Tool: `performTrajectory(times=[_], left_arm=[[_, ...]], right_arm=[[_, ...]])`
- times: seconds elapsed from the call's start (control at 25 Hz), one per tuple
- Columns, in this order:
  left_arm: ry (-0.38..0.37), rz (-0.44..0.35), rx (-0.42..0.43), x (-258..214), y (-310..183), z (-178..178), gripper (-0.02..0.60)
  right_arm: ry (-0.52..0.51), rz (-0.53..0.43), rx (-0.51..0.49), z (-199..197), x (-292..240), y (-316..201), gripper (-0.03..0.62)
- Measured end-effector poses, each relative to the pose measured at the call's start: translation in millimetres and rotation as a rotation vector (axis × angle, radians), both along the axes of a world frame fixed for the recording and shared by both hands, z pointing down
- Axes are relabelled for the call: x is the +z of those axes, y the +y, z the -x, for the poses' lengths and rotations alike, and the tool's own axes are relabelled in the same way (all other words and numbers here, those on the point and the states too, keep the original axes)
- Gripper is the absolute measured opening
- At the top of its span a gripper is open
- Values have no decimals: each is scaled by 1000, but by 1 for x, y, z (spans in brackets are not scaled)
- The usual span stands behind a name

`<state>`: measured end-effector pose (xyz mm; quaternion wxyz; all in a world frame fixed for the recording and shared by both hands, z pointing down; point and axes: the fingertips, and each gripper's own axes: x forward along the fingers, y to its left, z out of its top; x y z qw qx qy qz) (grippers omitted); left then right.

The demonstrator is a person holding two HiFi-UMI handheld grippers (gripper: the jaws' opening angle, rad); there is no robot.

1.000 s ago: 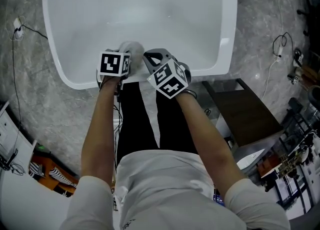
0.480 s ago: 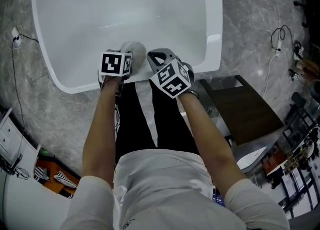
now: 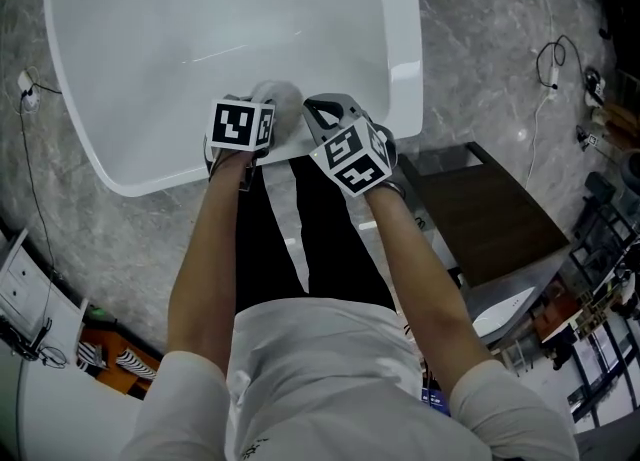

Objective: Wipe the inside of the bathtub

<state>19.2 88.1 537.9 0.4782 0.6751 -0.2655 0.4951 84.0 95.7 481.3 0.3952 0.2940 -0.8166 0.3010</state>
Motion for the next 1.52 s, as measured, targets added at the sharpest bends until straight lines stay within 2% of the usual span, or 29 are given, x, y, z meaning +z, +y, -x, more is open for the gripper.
performTrajectory(times=[0.52, 1.0, 1.24, 1.52], left_arm=[[58, 6, 75, -5, 1, -69, 94], [105, 6, 135, -12, 7, -127, 94], [103, 15, 150, -10, 7, -143, 92], [101, 41, 134, 1, 4, -145, 92]], right_arm=[[76, -33, 146, -84, -7, -10, 18], [112, -66, 249, -136, -17, -4, 18], [131, -80, 258, -148, -20, -6, 18], [141, -85, 198, -133, -15, -4, 18]])
